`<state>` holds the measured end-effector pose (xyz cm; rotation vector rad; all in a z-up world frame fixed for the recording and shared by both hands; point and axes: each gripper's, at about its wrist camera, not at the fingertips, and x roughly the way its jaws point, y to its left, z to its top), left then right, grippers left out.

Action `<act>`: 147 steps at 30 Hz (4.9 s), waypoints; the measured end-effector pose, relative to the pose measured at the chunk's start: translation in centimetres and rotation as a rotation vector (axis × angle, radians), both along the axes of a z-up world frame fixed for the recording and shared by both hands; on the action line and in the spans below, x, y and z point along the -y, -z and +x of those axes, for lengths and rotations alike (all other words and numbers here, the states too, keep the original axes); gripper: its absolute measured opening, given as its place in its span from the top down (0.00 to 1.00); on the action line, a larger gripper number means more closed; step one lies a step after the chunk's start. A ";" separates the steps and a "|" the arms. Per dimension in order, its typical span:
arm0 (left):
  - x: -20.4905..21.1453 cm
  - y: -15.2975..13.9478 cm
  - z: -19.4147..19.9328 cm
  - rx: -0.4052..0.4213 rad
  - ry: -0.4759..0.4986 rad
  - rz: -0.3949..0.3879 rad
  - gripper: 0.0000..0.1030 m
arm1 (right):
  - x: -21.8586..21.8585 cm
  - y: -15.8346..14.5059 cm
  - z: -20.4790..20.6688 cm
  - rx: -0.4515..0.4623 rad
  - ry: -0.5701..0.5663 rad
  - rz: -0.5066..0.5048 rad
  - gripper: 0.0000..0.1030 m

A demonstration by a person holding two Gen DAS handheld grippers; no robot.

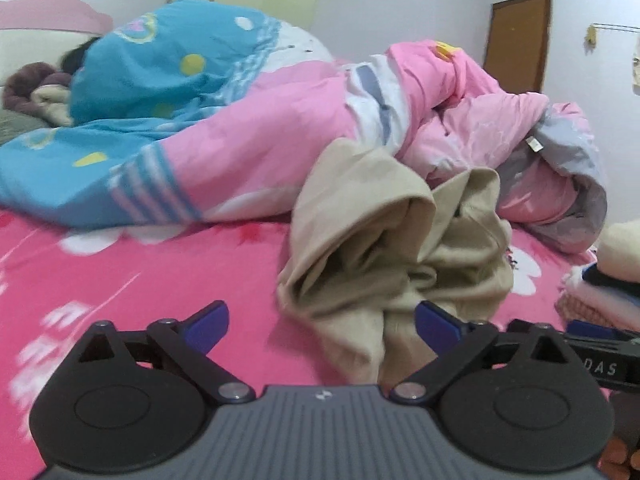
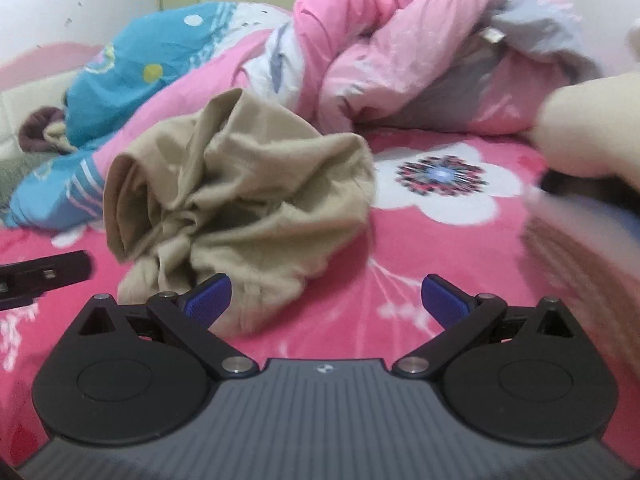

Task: Fold clothes
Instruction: 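Grasp the crumpled beige trousers with both grippers, then lift the beige trousers high with both grippers and shake them out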

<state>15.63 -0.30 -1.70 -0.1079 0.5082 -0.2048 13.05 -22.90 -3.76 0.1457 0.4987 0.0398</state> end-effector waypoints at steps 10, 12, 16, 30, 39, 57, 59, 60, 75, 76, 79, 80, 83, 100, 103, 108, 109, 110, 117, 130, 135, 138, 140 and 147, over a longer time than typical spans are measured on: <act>2.4 2.5 6.7 -0.027 0.126 0.032 0.47 | 0.7 1.8 8.6 -0.028 -0.083 0.135 0.40; 2.3 2.1 6.5 -0.025 0.127 0.018 0.65 | -0.2 1.0 8.3 -0.011 -0.118 0.086 0.56; 2.5 0.5 5.7 0.000 0.089 0.027 0.87 | -2.4 -0.8 6.8 0.056 -0.136 -0.051 0.75; -4.5 -8.2 -8.3 0.098 0.154 -0.136 0.92 | -2.0 -10.2 -7.1 0.211 -0.228 -0.125 0.85; -11.9 -6.2 -11.9 0.037 0.006 -0.014 0.83 | -2.0 -10.6 -8.1 0.139 -0.333 -0.163 0.83; -8.9 -7.6 -22.2 0.116 0.115 0.076 0.30 | 5.3 -9.9 -18.3 0.199 -0.265 0.101 0.09; -5.5 -6.8 -23.1 0.103 0.234 0.115 0.29 | 6.2 -8.3 -19.0 0.133 -0.260 0.179 0.10; -4.0 -6.2 -23.4 0.095 0.288 0.131 0.29 | 6.5 -7.3 -19.1 0.093 -0.262 0.220 0.10; 7.5 -0.8 -23.9 0.115 0.315 0.383 0.69 | 0.1 -6.9 -19.0 0.170 -0.643 0.389 0.80; 6.8 -1.1 -23.4 0.093 0.281 0.337 0.76 | 0.2 -6.9 -19.0 0.177 -0.654 0.401 0.80; 4.6 -2.3 -22.2 0.045 0.193 0.192 0.95 | 2.0 -7.0 -18.9 0.207 -0.628 0.428 0.76; 3.8 -2.8 -21.9 0.041 0.171 0.147 0.96 | 3.2 -7.1 -19.0 0.225 -0.599 0.446 0.75; 1.9 -4.5 -20.6 0.048 0.128 0.070 0.96 | 6.6 -6.9 -19.0 0.279 -0.499 0.494 0.64; -0.6 -6.3 -15.9 0.047 0.159 0.043 0.96 | -3.4 2.2 -15.2 0.067 -0.492 -0.243 0.51; -1.5 -5.9 -16.8 0.035 0.191 0.032 0.91 | -2.9 1.3 -13.6 0.044 -0.427 -0.193 0.88; -2.7 -4.3 -20.6 0.036 0.280 0.046 0.28 | -0.8 -0.9 -13.1 0.073 -0.354 -0.076 0.88; -2.4 -3.7 -21.4 0.034 0.301 0.071 0.25 | -0.6 -1.2 -13.2 0.078 -0.348 -0.065 0.88; -2.0 -3.0 -22.2 0.029 0.321 0.097 0.22 | -0.3 -1.6 -13.3 0.084 -0.343 -0.054 0.89; 4.3 2.1 -23.9 0.002 0.351 0.351 0.19 | -1.0 -3.1 -12.6 0.098 -0.356 -0.037 0.89; 4.4 2.5 -19.9 -0.064 0.067 0.226 0.91 | -2.0 -5.4 -13.1 0.150 -0.349 -0.085 0.90; 0.0 -4.3 -20.6 0.055 0.053 0.141 0.94 | -2.5 -8.8 -11.0 0.252 -0.303 -0.259 0.91; -3.7 -11.8 -19.3 0.133 0.087 -0.002 0.94 | -2.6 -13.5 -7.6 0.322 -0.284 -0.349 0.91; -5.5 -17.0 -17.9 0.190 0.101 -0.085 0.94 | -2.6 -17.0 -4.8 0.347 -0.273 -0.368 0.91; -1.9 -34.2 -13.2 0.418 0.206 -0.151 0.94 | -1.2 -29.4 0.0 0.491 -0.156 -0.485 0.91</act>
